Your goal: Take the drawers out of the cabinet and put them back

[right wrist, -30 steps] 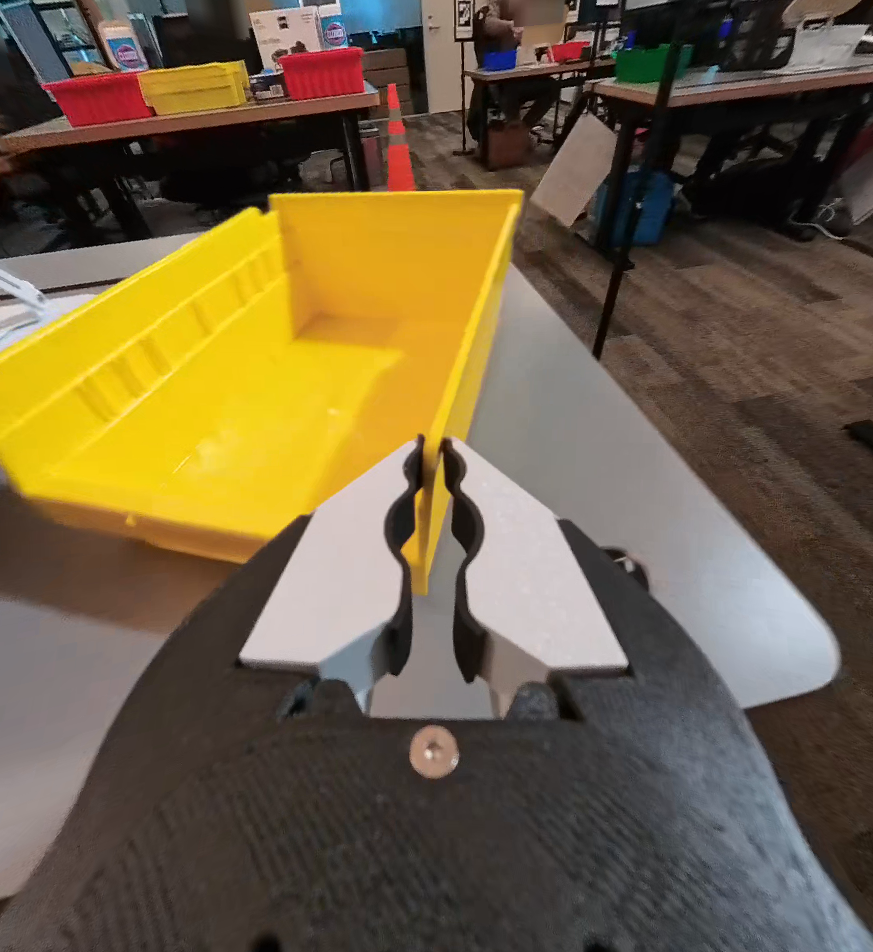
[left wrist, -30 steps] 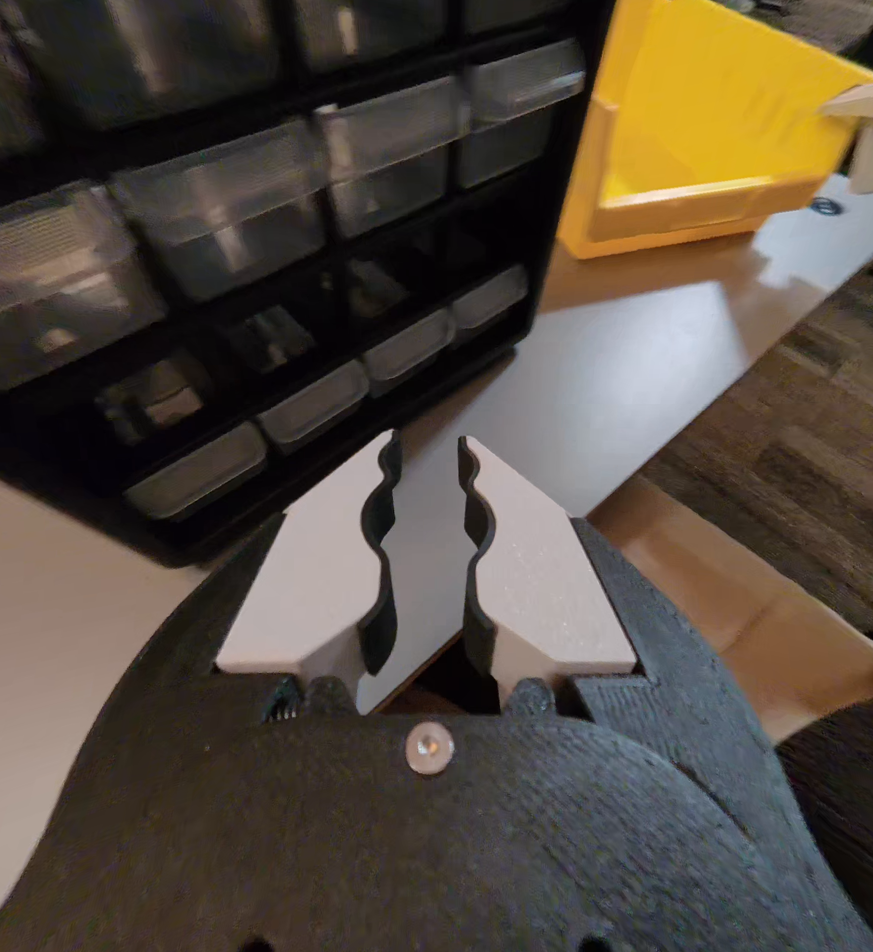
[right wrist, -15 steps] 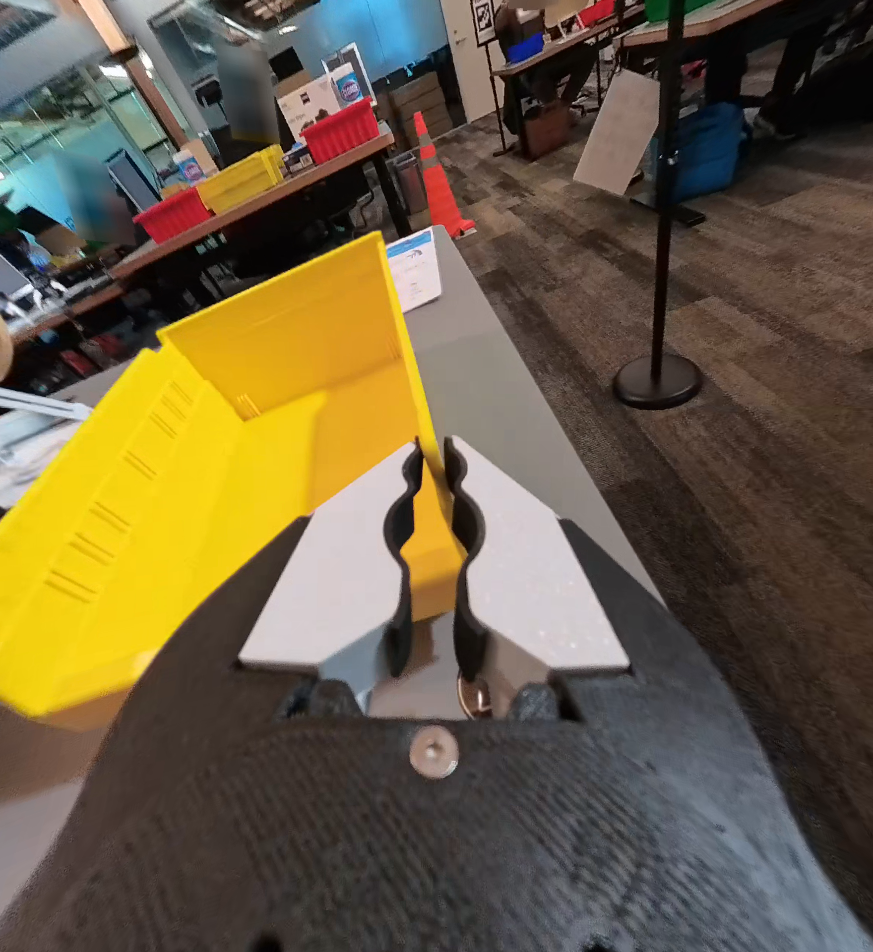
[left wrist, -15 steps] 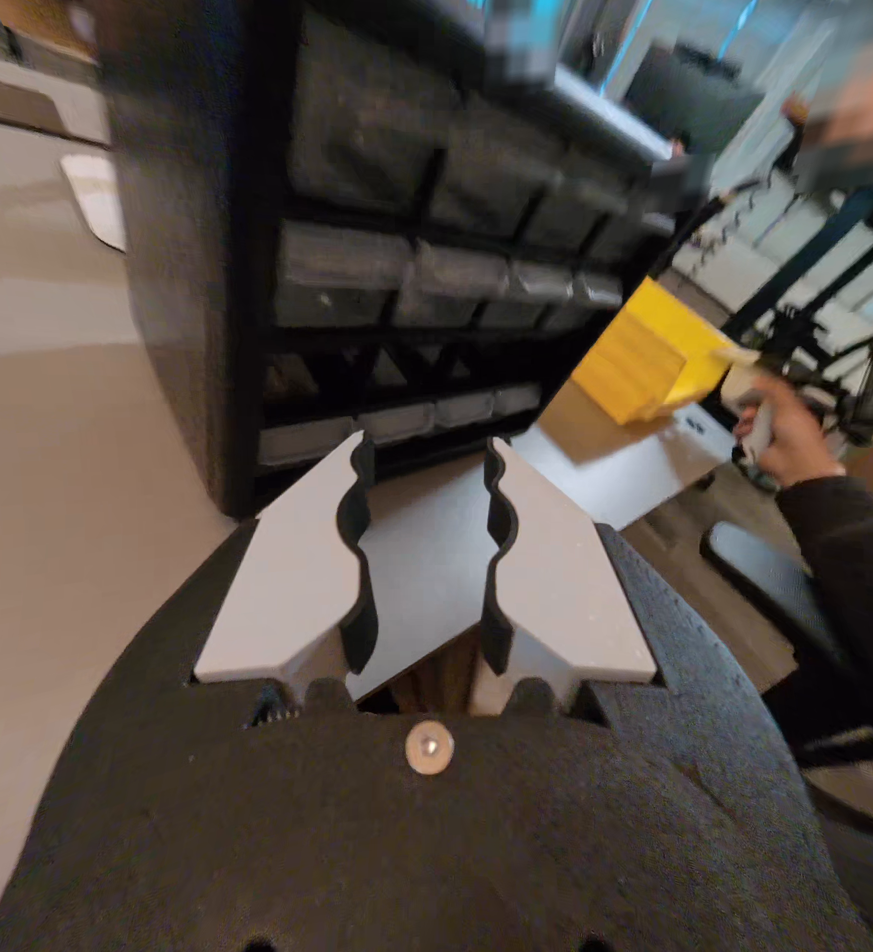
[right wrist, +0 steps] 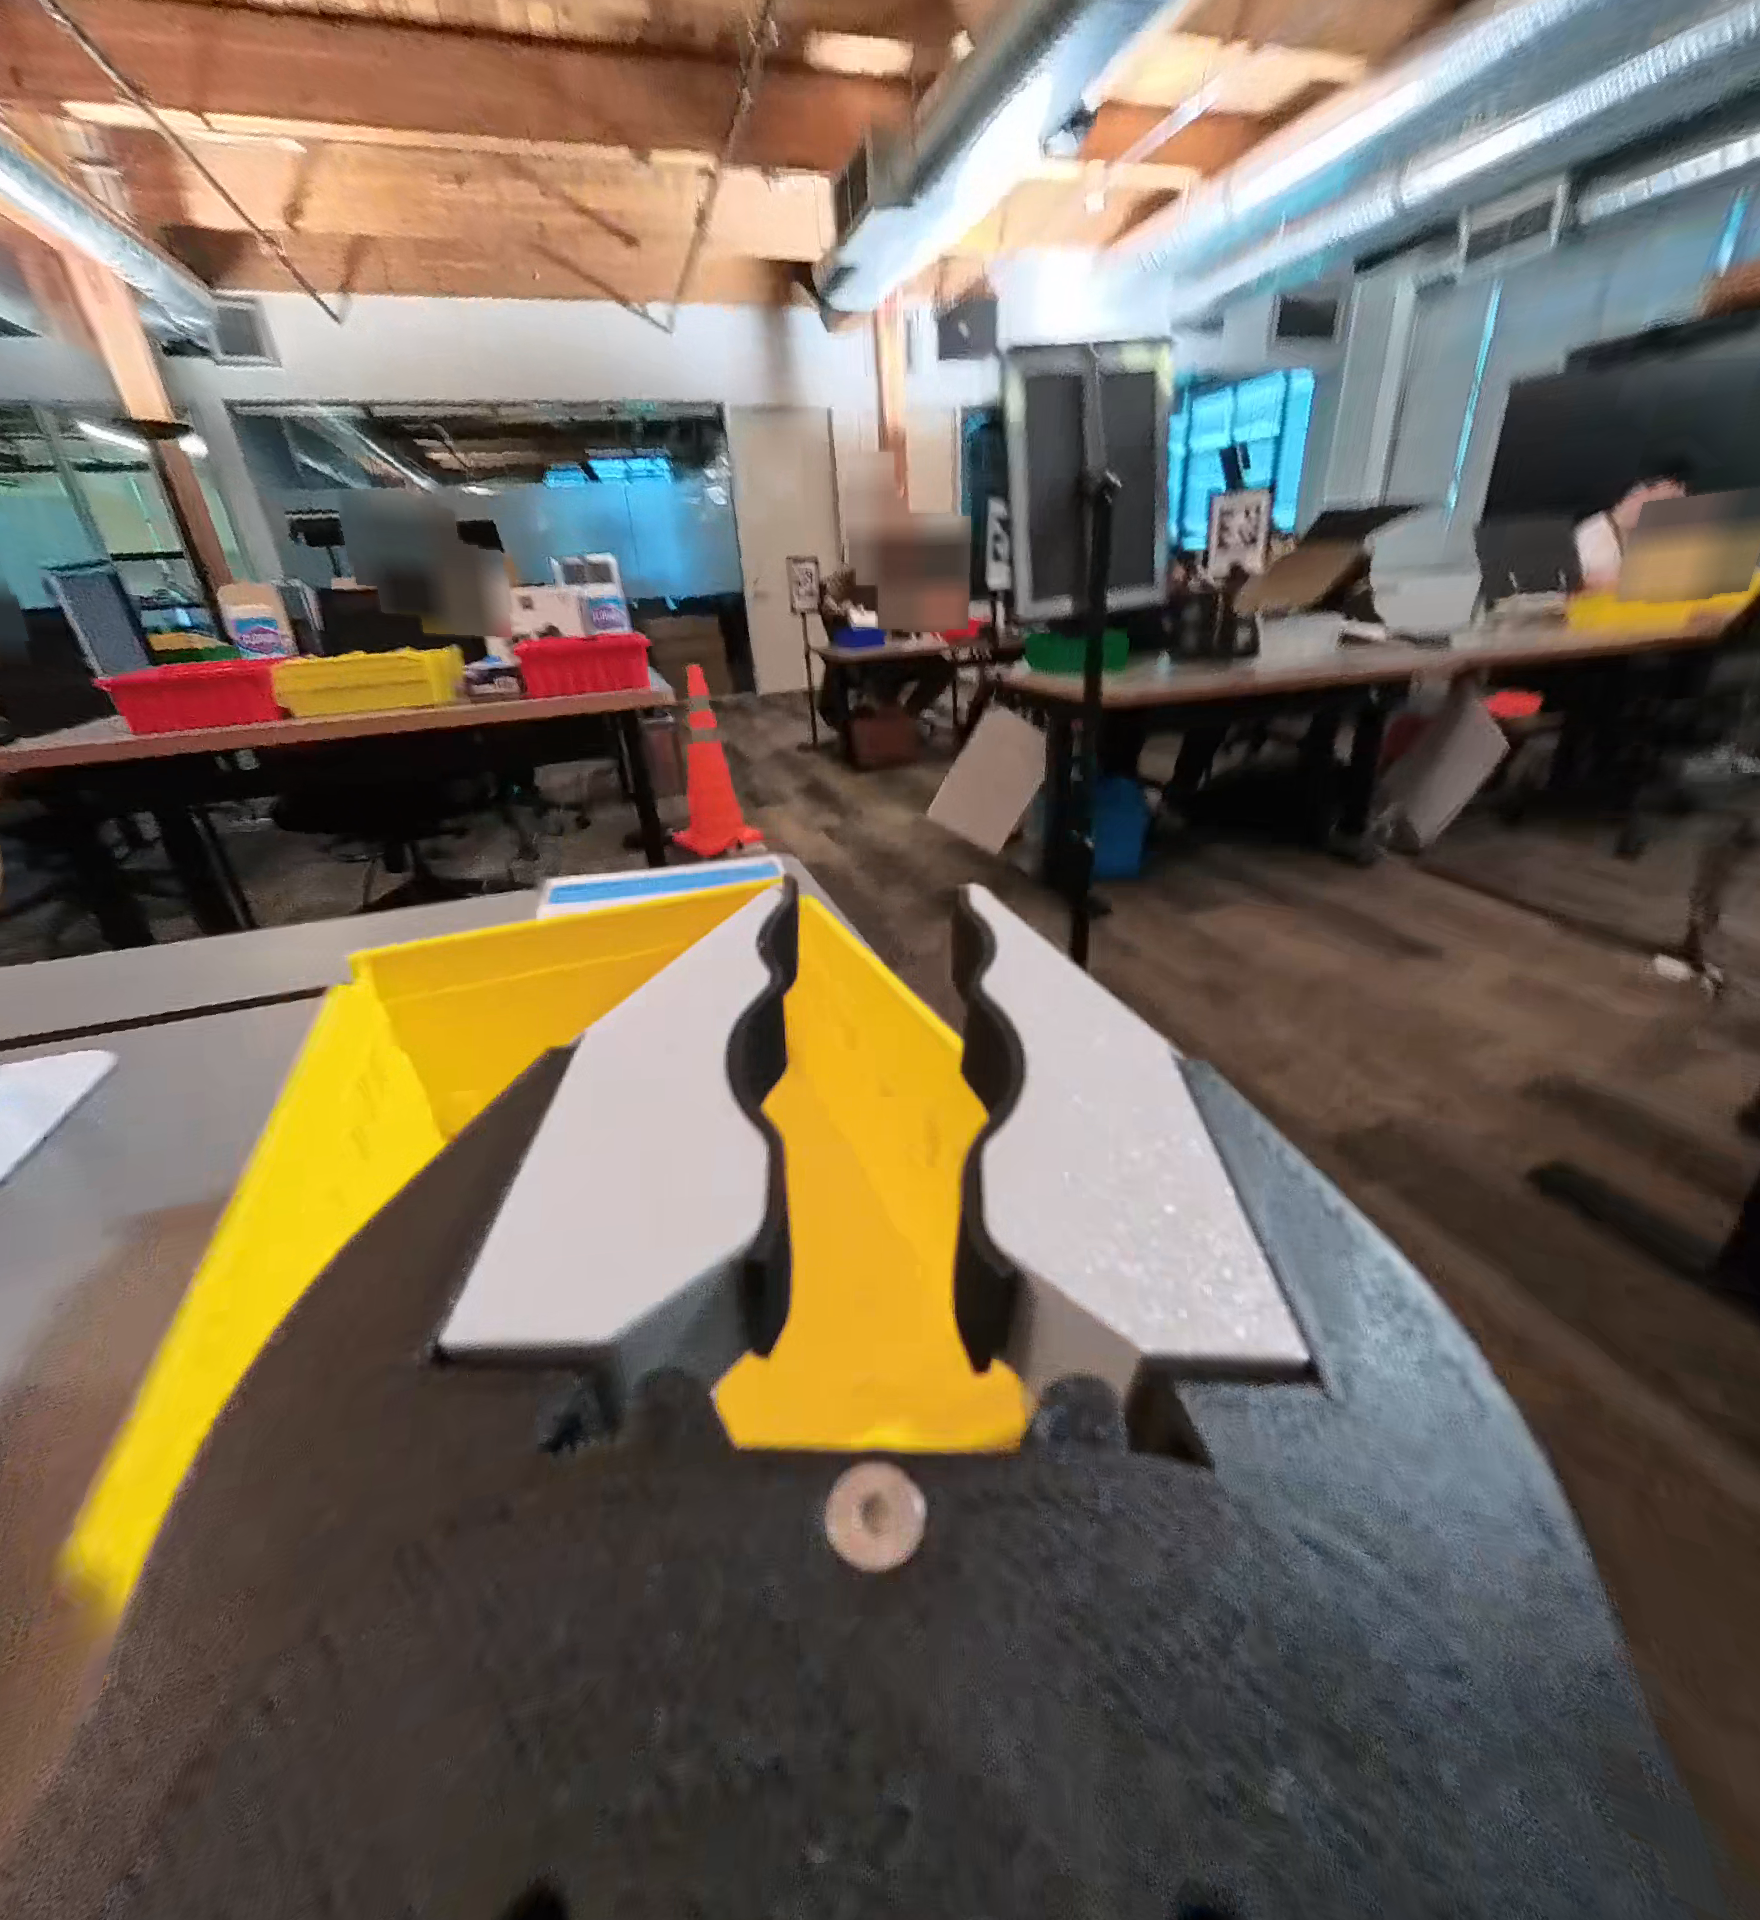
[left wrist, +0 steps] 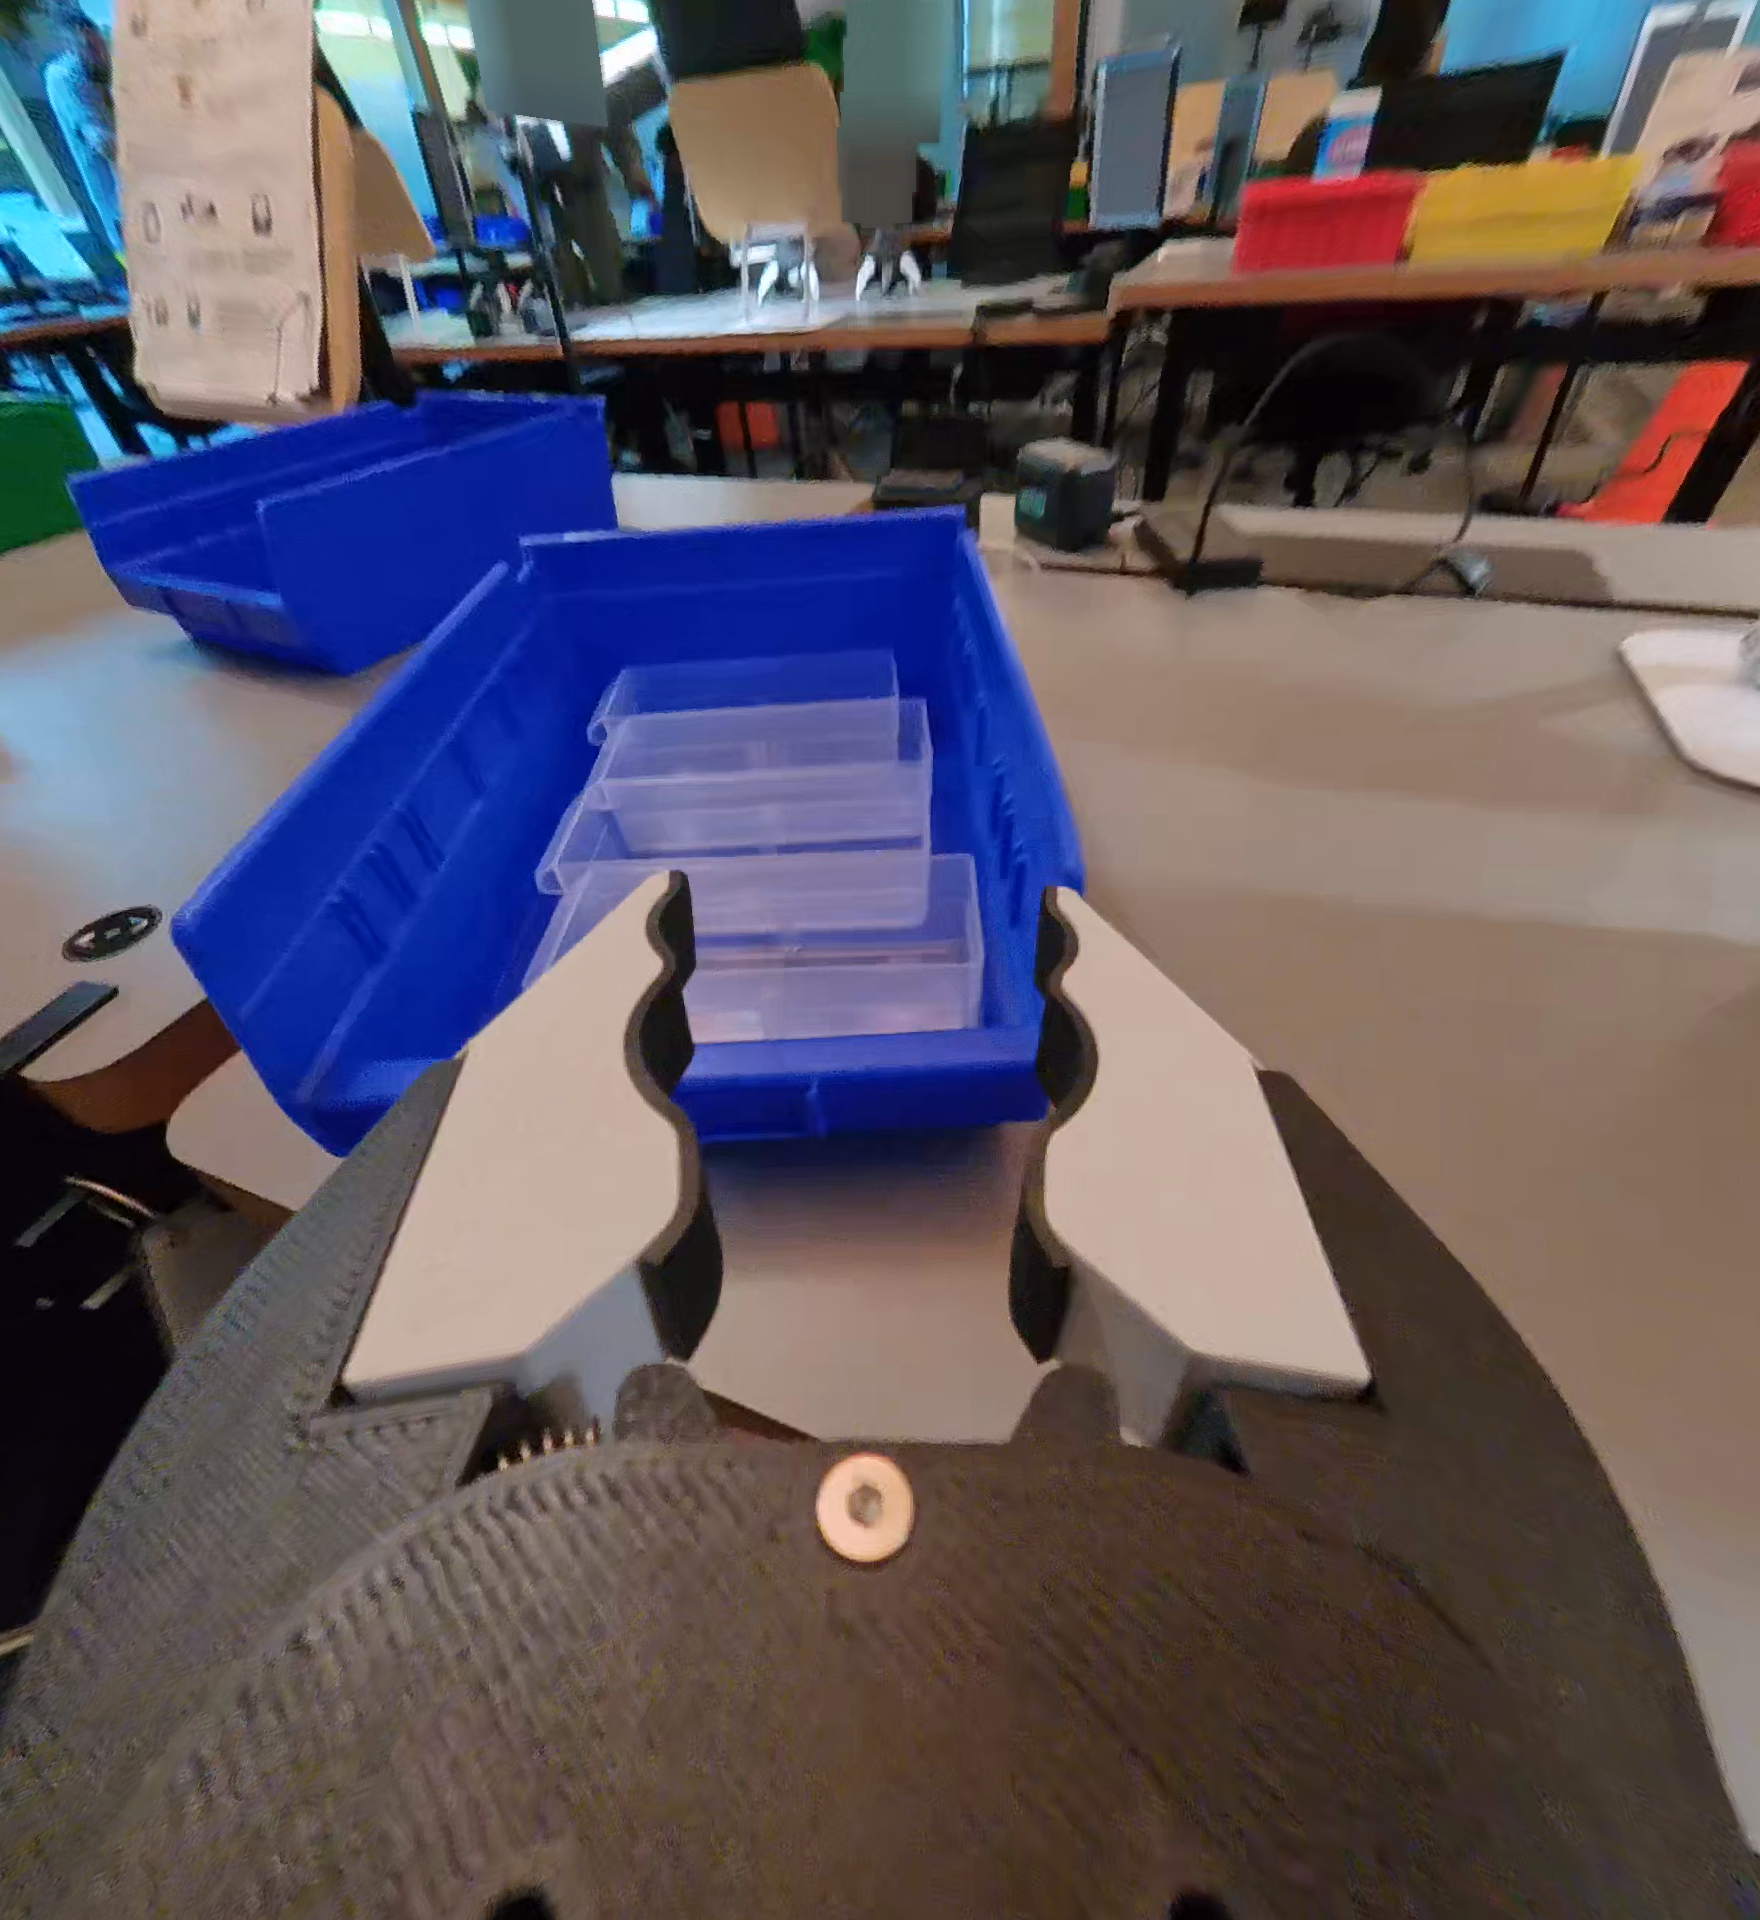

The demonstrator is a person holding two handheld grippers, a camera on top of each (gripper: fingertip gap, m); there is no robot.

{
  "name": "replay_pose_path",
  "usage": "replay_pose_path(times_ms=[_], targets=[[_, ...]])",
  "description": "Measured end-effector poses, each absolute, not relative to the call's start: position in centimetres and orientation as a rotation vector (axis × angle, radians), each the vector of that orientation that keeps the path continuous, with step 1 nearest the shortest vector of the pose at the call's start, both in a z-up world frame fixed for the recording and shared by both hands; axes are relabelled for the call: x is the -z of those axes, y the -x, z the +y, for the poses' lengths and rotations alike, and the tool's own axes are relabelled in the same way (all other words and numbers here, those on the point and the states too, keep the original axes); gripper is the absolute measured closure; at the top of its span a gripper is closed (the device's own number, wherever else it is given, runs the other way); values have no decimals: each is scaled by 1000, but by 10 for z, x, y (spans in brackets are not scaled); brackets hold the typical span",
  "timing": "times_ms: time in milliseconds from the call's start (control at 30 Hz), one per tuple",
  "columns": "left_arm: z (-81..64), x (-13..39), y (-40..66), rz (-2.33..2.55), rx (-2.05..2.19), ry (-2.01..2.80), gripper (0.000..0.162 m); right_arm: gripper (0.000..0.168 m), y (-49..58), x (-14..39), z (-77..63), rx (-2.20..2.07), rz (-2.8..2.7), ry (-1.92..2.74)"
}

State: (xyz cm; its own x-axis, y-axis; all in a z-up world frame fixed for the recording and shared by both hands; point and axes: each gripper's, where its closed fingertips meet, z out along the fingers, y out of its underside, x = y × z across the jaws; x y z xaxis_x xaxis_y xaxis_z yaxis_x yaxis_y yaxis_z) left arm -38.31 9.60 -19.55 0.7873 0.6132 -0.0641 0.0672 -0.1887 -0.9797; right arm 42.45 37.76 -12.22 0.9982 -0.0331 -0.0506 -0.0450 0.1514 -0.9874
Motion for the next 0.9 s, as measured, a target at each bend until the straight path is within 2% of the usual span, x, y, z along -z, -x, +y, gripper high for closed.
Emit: replay_pose_path(times_ms=[133, 267, 333, 367, 400, 433, 500, 600, 900], targets=[[122, 219, 377, -514, -341, 1784, 99, 143, -334, 96, 357, -155, -86, 1303], [148, 225, 359, -447, -281, 1811, 102, 142, -246, 108, 338, -404, -111, 1322], [153, 236, 369, -462, -387, 1865, 114, 134, -204, 129, 333, -571, -141, 1408], [154, 243, 373, -476, -427, 1896, 125, 132, -187, 141, 331, -614, -165, 1451], [155, 248, 377, -487, -459, 1924, 146, 130, -176, 153, 330, -624, -195, 1495], [158, 251, 377, -472, -462, 1947, 159, 128, -167, 162, 329, -609, -243, 1536], [161, 251, 377, -450, -479, 1950, 160, 128, -163, 174, 330, -512, -332, 1586], [164, 252, 374, -407, -504, 1965, 159, 136, -174, 173, 330, -432, -357, 1561], [161, 252, 350, -265, -452, 1978, 160, 138, -168, 184, 334, -586, -326, 1620]])
